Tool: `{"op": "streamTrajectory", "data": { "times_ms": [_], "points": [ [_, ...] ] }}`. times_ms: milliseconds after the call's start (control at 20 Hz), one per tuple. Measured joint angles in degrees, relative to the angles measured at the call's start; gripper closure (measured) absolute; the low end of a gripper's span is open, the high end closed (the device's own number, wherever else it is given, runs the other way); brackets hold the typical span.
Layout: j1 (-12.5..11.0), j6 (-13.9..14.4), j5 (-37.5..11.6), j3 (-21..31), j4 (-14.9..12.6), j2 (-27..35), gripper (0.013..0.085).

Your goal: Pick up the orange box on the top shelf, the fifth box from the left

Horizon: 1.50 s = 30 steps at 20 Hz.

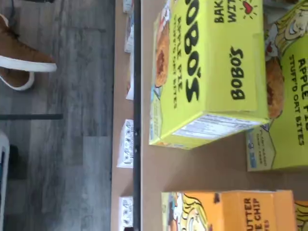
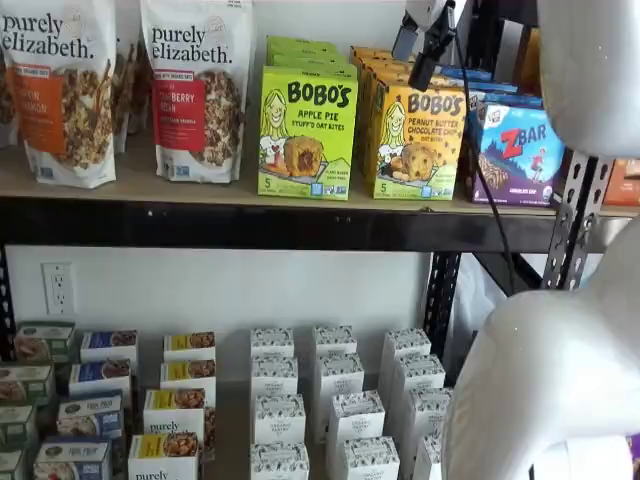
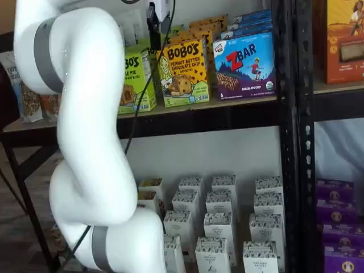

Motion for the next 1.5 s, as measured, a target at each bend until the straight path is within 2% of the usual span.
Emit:
{"op": "streamTrajectory", "data": {
  "times_ms": [250, 1000, 1500],
  "points": [
    [-0.4, -0.7, -0.7, -0.5, -0.8, 1.2, 0.013],
    [-3.7, -4.6, -0.8, -2.5, -1.8, 4.3, 0.013],
    [-2.9, -4.3, -2.5, -0.2, -2.6, 3.9, 0.013]
  ]
}}
